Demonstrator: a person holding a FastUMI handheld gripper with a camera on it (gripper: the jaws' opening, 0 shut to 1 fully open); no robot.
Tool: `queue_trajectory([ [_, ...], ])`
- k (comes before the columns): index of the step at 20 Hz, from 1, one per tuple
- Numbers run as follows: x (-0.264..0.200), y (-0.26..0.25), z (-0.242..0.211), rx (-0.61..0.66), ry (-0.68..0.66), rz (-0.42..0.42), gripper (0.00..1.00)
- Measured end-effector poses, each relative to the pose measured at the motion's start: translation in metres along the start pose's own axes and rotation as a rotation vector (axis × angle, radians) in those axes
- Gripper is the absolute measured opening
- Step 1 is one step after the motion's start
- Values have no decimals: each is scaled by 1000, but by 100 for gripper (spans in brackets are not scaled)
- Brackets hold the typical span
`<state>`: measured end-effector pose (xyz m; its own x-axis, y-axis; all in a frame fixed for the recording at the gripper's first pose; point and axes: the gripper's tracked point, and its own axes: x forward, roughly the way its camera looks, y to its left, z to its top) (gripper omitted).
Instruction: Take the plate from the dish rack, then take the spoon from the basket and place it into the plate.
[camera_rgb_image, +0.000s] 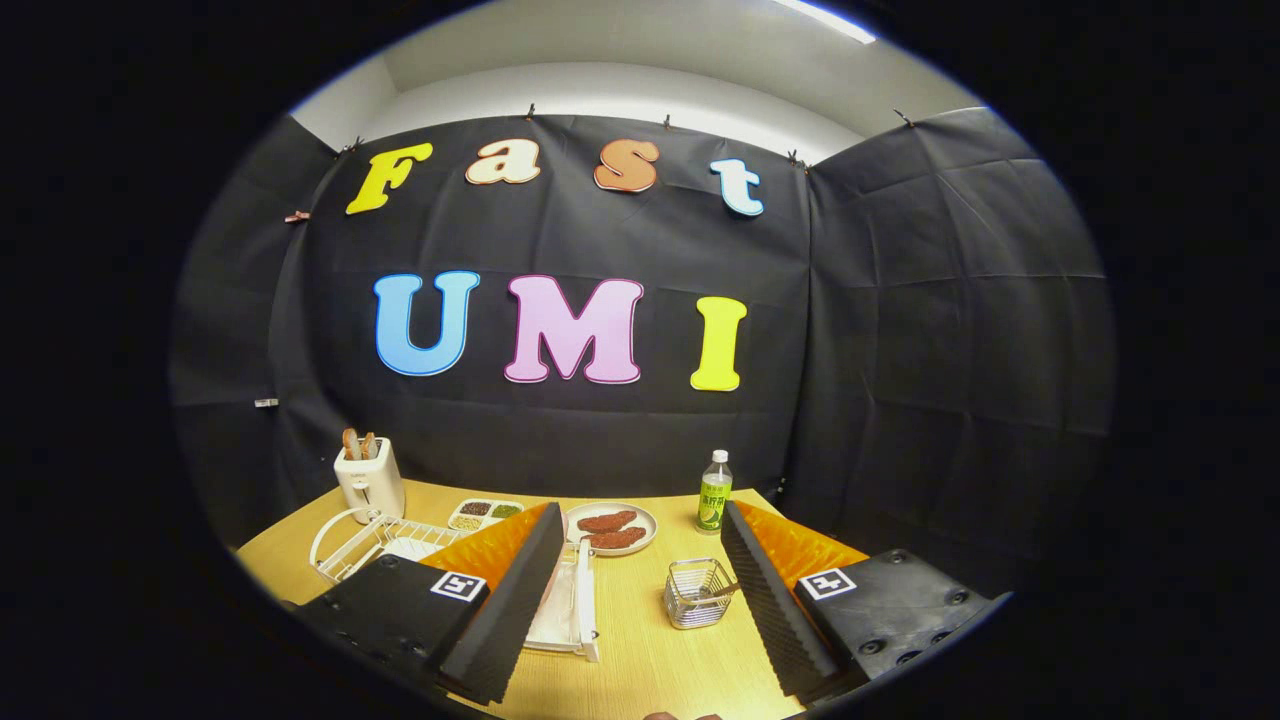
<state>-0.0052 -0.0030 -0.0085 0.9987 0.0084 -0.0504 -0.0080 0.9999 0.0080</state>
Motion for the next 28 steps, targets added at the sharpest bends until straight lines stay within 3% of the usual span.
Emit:
queue_trajectory([
  [7, 12, 8, -1, -13, 26, 13, 97],
  [15, 63, 44, -8, -22, 176, 96, 97],
  [22, 129, 78, -58, -77, 392, 111, 98],
  [28, 167, 83, -104, -111, 540, 38, 98],
])
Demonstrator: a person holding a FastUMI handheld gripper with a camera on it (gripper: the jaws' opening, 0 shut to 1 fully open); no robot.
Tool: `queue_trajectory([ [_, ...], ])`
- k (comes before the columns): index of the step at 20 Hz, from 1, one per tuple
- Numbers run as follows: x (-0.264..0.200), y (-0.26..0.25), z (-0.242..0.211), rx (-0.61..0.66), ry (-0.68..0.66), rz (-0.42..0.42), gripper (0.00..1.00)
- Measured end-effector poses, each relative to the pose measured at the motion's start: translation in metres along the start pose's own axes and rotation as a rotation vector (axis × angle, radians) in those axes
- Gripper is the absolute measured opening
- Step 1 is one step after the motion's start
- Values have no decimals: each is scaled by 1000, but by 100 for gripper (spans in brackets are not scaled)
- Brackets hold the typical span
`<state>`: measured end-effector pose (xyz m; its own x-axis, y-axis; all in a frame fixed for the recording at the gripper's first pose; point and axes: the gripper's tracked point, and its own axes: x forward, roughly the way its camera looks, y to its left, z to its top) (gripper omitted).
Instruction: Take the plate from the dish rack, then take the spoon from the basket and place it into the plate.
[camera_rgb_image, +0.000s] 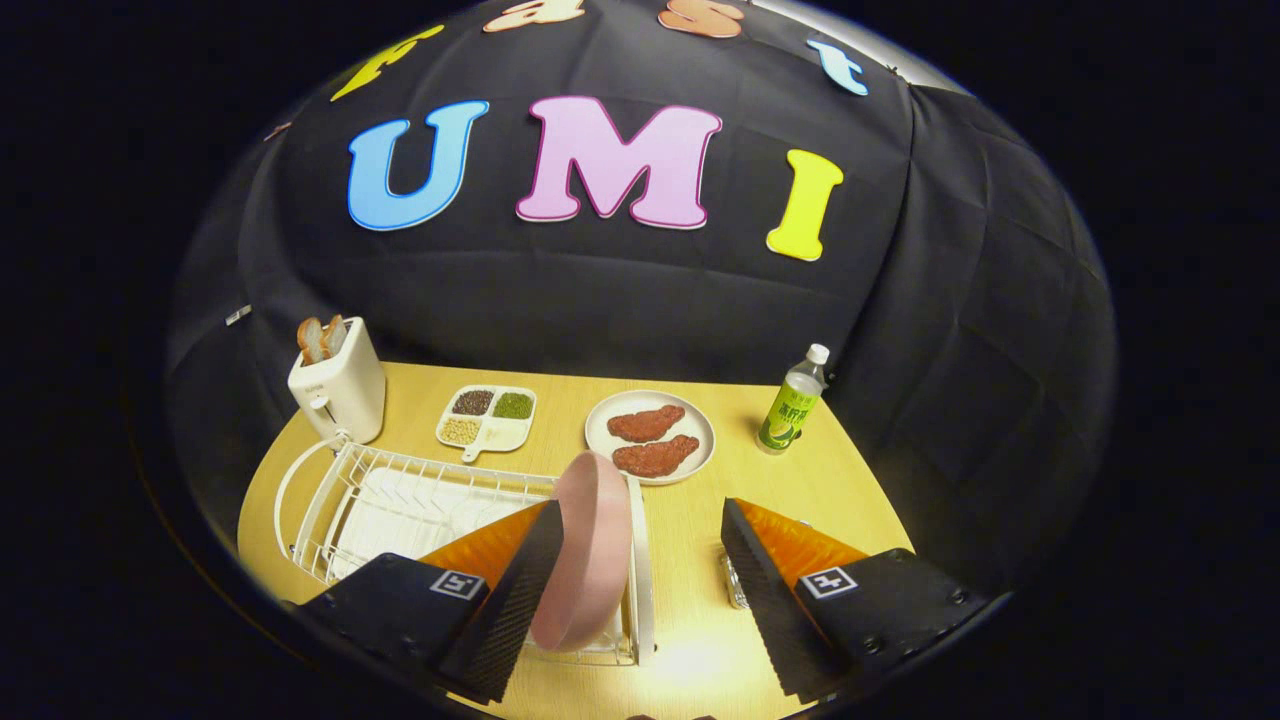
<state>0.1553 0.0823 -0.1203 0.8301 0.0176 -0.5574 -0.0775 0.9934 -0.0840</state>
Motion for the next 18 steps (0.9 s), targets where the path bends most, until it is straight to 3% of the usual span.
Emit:
queue_trajectory([
  [3, 18, -2, -14, -20, 55, -42, 95],
  [5, 25, -1, -29, 39, 113, -57, 83],
  [7, 32, 3, -46, 102, 179, -57, 80],
  [9, 37, 7, -57, 159, 218, -43, 70],
  [13, 41, 13, -62, 216, 242, -26, 31],
  [18, 33, 22, -56, 136, 203, -70, 28],
])
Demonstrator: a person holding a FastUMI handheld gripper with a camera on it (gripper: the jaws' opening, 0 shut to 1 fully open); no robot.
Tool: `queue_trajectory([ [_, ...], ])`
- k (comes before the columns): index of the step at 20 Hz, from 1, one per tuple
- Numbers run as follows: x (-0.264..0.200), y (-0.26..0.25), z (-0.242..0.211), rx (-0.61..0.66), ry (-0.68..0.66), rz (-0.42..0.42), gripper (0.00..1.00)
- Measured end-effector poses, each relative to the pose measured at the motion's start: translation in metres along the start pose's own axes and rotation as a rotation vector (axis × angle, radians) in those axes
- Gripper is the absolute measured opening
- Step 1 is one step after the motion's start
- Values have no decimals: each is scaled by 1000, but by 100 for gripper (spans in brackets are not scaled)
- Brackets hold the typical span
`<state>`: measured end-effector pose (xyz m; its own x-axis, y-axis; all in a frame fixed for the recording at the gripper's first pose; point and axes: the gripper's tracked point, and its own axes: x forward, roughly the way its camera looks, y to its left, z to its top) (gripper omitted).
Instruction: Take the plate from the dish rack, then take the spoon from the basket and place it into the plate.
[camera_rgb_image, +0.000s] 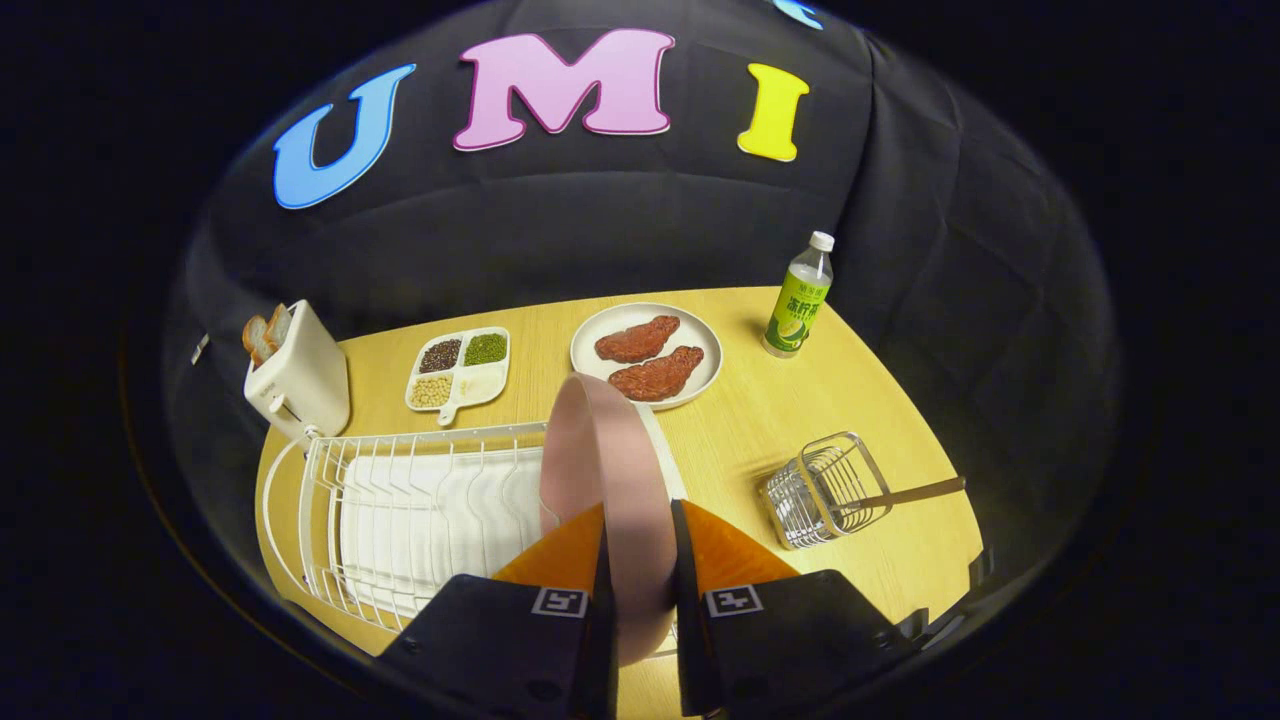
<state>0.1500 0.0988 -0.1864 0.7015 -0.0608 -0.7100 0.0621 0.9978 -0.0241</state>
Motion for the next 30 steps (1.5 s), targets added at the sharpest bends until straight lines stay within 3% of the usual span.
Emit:
queue_trajectory([
  [15, -20, -22, 55, -115, -211, -157, 25],
  [24, -44, -46, 24, 62, -124, 90, 22],
  [27, -70, -54, -9, 129, -77, 206, 22],
  [30, -90, -65, -61, 196, 17, 270, 22],
])
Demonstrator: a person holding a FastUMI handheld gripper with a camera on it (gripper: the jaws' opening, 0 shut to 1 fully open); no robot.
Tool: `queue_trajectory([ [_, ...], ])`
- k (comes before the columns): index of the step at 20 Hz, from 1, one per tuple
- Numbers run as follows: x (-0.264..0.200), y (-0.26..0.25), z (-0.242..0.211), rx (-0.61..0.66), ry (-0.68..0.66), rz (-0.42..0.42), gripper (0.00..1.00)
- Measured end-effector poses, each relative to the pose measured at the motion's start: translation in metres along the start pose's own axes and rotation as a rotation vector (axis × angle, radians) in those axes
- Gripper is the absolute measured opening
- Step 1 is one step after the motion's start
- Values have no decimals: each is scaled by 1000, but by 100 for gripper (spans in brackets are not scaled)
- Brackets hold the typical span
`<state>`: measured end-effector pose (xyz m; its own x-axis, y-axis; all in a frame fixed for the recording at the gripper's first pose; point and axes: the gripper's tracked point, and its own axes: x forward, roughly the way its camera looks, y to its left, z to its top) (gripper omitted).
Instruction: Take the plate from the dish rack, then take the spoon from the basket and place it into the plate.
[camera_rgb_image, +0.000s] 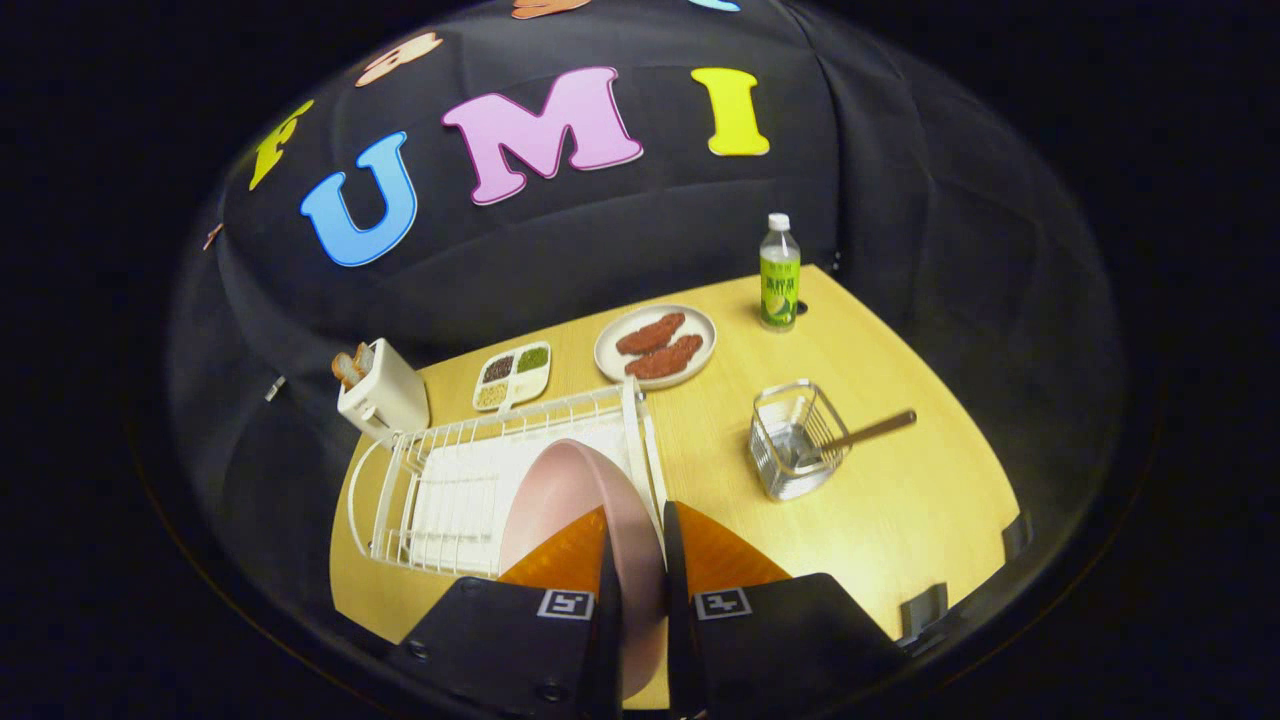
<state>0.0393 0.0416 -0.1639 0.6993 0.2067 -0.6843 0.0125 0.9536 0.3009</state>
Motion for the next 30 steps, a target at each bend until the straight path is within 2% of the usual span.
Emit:
queue_trajectory([
  [3, -14, -10, -42, 64, 90, 59, 22],
  [6, -17, -15, -66, 87, 138, 132, 22],
  [9, -5, -23, -89, 98, 182, 189, 22],
  [12, 14, -24, -118, 171, 251, 254, 22],
  [14, 26, -29, -135, 189, 294, 262, 23],
  [17, 41, -43, -151, 137, 312, 261, 23],
  [21, 52, -51, -154, 126, 327, 300, 24],
  [23, 57, -61, -145, 119, 301, 296, 30],
  [24, 56, -65, -139, 121, 287, 298, 41],
  [25, 55, -72, -133, 117, 267, 295, 49],
  [28, 44, -101, -108, 6, 153, 261, 98],
  [30, 37, -115, -79, -104, 28, 243, 98],
])
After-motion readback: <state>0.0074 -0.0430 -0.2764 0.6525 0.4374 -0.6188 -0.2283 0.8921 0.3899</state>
